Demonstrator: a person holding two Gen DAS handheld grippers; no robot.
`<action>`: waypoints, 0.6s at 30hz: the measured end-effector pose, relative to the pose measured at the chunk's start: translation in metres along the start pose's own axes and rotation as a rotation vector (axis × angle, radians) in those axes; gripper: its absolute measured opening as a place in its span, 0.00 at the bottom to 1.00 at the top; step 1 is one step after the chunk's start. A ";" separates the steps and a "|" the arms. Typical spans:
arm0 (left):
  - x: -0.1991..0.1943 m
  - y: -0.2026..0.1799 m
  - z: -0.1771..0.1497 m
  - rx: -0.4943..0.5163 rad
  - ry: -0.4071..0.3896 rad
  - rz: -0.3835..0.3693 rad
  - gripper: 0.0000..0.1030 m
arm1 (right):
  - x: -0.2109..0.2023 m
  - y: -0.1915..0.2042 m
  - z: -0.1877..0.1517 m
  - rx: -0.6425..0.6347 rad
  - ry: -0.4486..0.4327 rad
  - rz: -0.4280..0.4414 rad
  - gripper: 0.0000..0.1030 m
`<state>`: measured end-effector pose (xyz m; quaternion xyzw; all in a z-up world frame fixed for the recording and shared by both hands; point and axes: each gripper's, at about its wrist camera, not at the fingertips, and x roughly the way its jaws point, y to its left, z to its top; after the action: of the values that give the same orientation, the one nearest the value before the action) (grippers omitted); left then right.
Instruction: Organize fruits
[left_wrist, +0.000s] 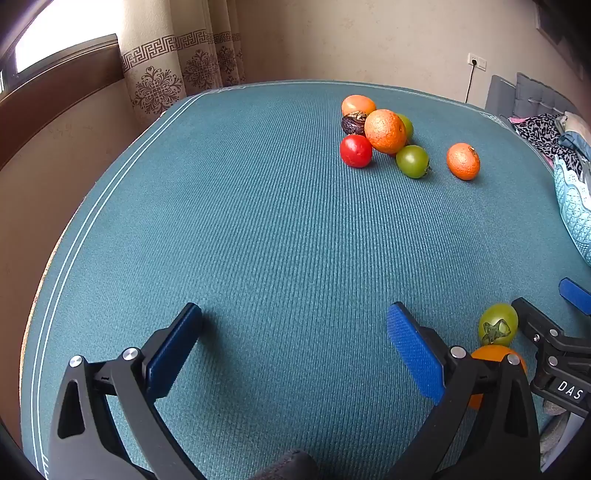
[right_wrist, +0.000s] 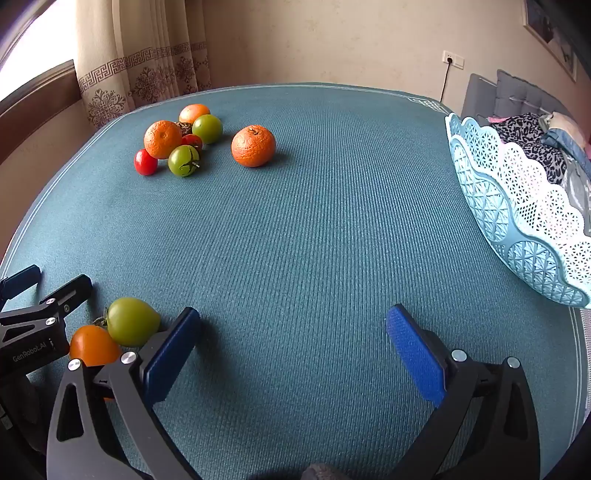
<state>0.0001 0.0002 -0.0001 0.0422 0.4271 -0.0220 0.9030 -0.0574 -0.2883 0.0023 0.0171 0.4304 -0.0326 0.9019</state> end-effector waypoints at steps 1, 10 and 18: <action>0.000 0.000 0.000 0.000 0.000 0.001 0.98 | 0.000 0.000 0.000 0.000 -0.001 0.000 0.95; 0.000 0.000 0.000 0.003 -0.001 0.003 0.98 | 0.000 0.000 0.000 0.002 -0.001 0.003 0.95; 0.000 0.000 0.000 0.004 -0.002 0.004 0.98 | 0.000 0.000 0.000 0.003 -0.001 0.004 0.95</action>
<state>0.0000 0.0000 0.0000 0.0446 0.4260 -0.0211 0.9034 -0.0577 -0.2883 0.0026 0.0193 0.4298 -0.0316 0.9021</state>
